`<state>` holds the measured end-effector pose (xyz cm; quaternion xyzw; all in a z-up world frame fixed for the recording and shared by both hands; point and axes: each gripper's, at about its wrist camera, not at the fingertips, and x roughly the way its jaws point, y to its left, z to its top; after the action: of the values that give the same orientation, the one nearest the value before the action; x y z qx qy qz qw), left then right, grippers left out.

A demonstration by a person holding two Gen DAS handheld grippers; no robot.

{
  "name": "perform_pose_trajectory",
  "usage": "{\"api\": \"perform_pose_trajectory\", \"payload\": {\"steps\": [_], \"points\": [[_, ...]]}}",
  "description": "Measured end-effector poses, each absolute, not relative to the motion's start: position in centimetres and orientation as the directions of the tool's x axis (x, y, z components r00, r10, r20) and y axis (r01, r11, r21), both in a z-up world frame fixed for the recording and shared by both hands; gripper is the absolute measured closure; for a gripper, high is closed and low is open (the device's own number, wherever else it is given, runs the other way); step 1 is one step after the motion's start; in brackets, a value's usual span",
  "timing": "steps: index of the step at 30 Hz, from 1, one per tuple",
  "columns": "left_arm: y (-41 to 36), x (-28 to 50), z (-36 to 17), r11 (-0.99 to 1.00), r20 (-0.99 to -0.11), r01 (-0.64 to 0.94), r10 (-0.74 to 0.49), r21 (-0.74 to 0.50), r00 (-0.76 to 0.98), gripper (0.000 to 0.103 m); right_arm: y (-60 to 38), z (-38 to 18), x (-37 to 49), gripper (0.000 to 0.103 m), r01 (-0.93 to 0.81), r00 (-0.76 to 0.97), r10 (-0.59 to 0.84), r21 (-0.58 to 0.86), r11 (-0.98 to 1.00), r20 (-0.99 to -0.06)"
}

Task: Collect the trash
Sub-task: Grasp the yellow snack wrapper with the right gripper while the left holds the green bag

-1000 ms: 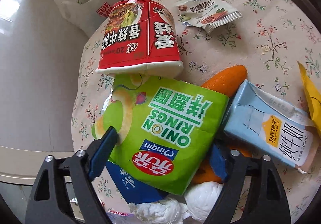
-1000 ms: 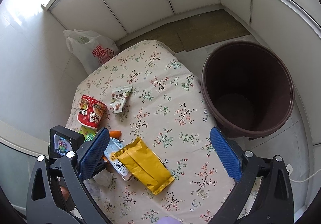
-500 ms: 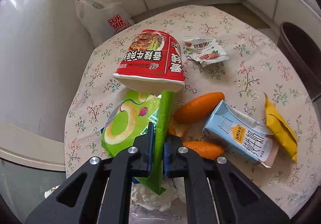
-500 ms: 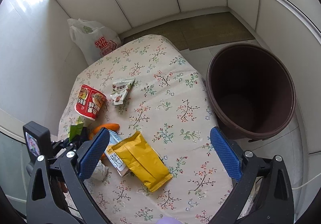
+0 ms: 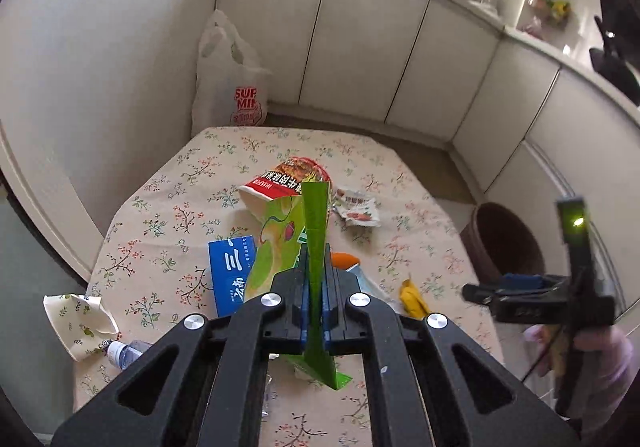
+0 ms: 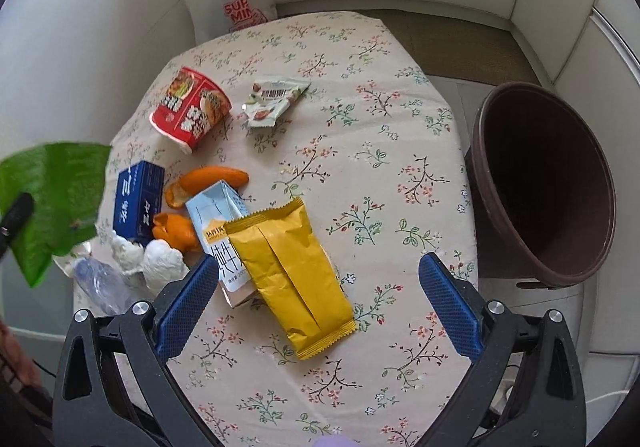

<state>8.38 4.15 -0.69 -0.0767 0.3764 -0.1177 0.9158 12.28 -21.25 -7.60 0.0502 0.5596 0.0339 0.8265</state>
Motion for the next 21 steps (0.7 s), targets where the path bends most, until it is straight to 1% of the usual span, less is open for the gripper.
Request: {"api": "perform_pose_trajectory", "payload": {"steps": [2, 5, 7, 8, 9, 11, 12, 13, 14, 15, 16, 17, 18, 19, 20, 21], "points": [[4.5, 8.0, 0.0, 0.949, -0.651, 0.175, -0.309, -0.263, 0.694, 0.099, -20.1, -8.8, 12.1, 0.007, -0.062, 0.344, 0.083, 0.065, 0.996, -0.935], [4.9, 7.4, 0.9, 0.944, -0.628, 0.206, -0.326, -0.258, 0.707, 0.099, -18.4, -11.1, 11.4, 0.007, -0.167, 0.289, 0.004, -0.046, 0.985, -0.957], [5.3, 7.5, 0.9, 0.939, -0.630, 0.214, -0.339, -0.268, 0.699, 0.099, -17.5, -12.4, 10.8, 0.007, -0.228, 0.263, -0.037, -0.100, 0.969, -0.964], [5.6, 7.5, 0.8, 0.938, -0.633, 0.214, -0.343, -0.273, 0.694, 0.099, -17.2, -13.1, 10.5, 0.010, -0.252, 0.252, -0.051, -0.116, 0.961, -0.966], [5.8, 7.6, 0.7, 0.938, -0.639, 0.213, -0.344, -0.275, 0.688, 0.099, -17.0, -13.5, 10.4, 0.014, -0.264, 0.242, -0.057, -0.122, 0.957, -0.969], [6.1, 7.7, 0.5, 0.939, -0.651, 0.209, -0.340, -0.272, 0.679, 0.099, -17.0, -14.4, 10.4, 0.033, -0.262, 0.210, -0.059, -0.114, 0.958, -0.976], [6.2, 7.6, 0.4, 0.940, -0.655, 0.209, -0.338, -0.270, 0.675, 0.099, -17.1, -14.8, 10.5, 0.037, -0.253, 0.200, -0.058, -0.109, 0.961, -0.978], [6.3, 7.6, 0.3, 0.940, -0.659, 0.210, -0.339, -0.269, 0.672, 0.099, -17.2, -15.1, 10.6, 0.038, -0.244, 0.194, -0.062, -0.110, 0.963, -0.979], [6.3, 7.6, 0.2, 0.940, -0.661, 0.211, -0.339, -0.268, 0.670, 0.099, -17.2, -15.4, 10.8, 0.043, -0.240, 0.193, -0.074, -0.120, 0.963, -0.978], [6.4, 7.5, 0.1, 0.940, -0.662, 0.212, -0.338, -0.266, 0.670, 0.099, -17.2, -15.6, 11.0, 0.052, -0.240, 0.194, -0.079, -0.126, 0.963, -0.978], [6.4, 7.4, 0.1, 0.941, -0.662, 0.212, -0.337, -0.265, 0.670, 0.099, -17.2, -15.7, 11.1, 0.058, -0.240, 0.191, -0.079, -0.125, 0.963, -0.978], [6.5, 7.4, -0.1, 0.941, -0.662, 0.212, -0.337, -0.264, 0.670, 0.099, -17.3, -15.9, 11.3, 0.067, -0.236, 0.187, -0.077, -0.121, 0.964, -0.979], [6.6, 7.4, -0.1, 0.941, -0.662, 0.210, -0.336, -0.265, 0.670, 0.099, -17.3, -15.9, 11.3, 0.073, -0.231, 0.185, -0.079, -0.122, 0.965, -0.980], [6.6, 7.4, -0.2, 0.941, -0.663, 0.207, -0.335, -0.267, 0.669, 0.099, -17.3, -15.9, 11.3, 0.076, -0.227, 0.190, -0.089, -0.132, 0.965, -0.978], [6.8, 7.5, -0.4, 0.942, -0.665, 0.204, -0.334, -0.268, 0.668, 0.099, -17.4, -15.9, 11.3, 0.083, -0.226, 0.196, -0.094, -0.138, 0.964, -0.976], [6.8, 7.5, -0.4, 0.942, -0.666, 0.201, -0.332, -0.268, 0.668, 0.099, -17.4, -15.9, 11.4, 0.087, -0.223, 0.201, -0.094, -0.139, 0.965, -0.975]]}}
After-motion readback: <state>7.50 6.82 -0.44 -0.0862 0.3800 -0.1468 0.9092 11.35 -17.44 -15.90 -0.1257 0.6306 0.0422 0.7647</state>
